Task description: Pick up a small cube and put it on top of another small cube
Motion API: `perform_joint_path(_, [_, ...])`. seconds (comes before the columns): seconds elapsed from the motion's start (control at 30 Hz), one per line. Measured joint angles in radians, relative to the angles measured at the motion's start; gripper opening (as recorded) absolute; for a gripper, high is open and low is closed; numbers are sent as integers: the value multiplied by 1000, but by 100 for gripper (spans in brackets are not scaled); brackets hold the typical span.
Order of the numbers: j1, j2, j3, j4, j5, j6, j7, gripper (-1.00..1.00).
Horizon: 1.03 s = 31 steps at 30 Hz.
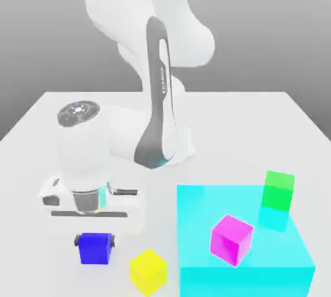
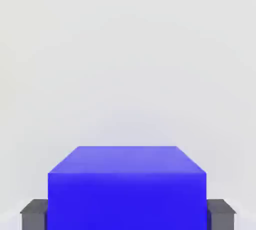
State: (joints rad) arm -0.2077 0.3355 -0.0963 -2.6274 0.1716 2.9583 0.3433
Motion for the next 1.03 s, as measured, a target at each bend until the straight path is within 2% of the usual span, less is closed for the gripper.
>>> perform_joint_path(0.1, [-1,-3,0,-1,-3,-3,2,-100])
perform_joint_path(0.3, [42,-198,-55,-36,-103,-159,83,-100])
perform_joint_path(0.47, [274,-361,68,-23,-112,-330,233,-100])
perform_joint_path(0.57, [357,-455,135,-11,-105,-432,327,-100])
perform_joint_path(0.73, [508,-606,305,8,-74,-603,470,-100])
perform_joint_path(0.8, [530,-594,339,-2,-76,-582,499,-100])
perform_joint_path(0.9, [531,-515,359,-34,-93,-472,522,-100])
perform_joint_path(0.93, [530,-496,361,-41,-98,-447,526,100])
perform_joint_path(1.03, [530,-496,361,-41,-98,-447,526,100])
